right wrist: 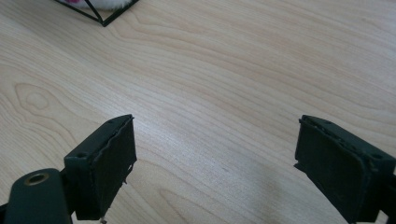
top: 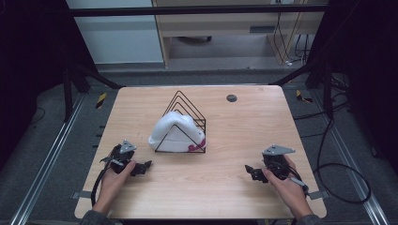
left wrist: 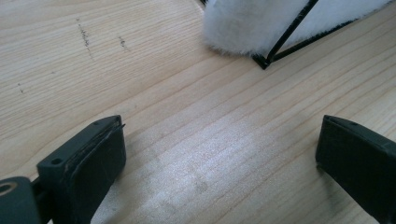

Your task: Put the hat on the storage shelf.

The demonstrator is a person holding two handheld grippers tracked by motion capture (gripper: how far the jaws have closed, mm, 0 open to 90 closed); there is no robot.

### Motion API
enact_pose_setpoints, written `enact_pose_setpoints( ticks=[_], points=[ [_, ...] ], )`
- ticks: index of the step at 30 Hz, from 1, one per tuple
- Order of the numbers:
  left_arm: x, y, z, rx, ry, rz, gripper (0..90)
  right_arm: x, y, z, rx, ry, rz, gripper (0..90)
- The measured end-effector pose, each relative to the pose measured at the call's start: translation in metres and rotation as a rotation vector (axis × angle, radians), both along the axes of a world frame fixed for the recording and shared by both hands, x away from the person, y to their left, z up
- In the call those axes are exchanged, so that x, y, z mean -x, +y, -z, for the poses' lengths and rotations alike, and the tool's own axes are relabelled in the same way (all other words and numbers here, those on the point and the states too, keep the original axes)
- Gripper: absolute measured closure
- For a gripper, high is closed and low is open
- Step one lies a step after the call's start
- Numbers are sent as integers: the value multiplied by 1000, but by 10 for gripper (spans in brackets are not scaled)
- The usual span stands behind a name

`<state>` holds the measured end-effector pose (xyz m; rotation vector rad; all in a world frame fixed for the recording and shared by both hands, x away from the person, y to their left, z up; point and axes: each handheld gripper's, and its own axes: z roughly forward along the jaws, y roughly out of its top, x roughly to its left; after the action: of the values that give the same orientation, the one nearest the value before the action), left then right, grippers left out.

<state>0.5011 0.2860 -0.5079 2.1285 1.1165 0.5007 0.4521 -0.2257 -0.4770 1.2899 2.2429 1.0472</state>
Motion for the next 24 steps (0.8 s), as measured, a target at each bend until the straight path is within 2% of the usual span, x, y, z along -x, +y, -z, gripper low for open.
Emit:
enact_pose_setpoints(
  ticks=[8, 13, 17, 24],
  points=[
    [0, 0, 0, -1, 0, 1, 6, -4, 6, 11, 9, 20, -10, 129],
    [0, 0, 0, 0, 1, 3, 3, -9, 13, 18, 20, 17, -5, 129],
    [0, 0, 0, 0, 2, 2, 1, -13, 18, 22, 12, 11, 11, 128],
    [0, 0, 0, 1, 3, 3, 0, -25, 29, 29, 30, 4, 64, 135]
  ],
)
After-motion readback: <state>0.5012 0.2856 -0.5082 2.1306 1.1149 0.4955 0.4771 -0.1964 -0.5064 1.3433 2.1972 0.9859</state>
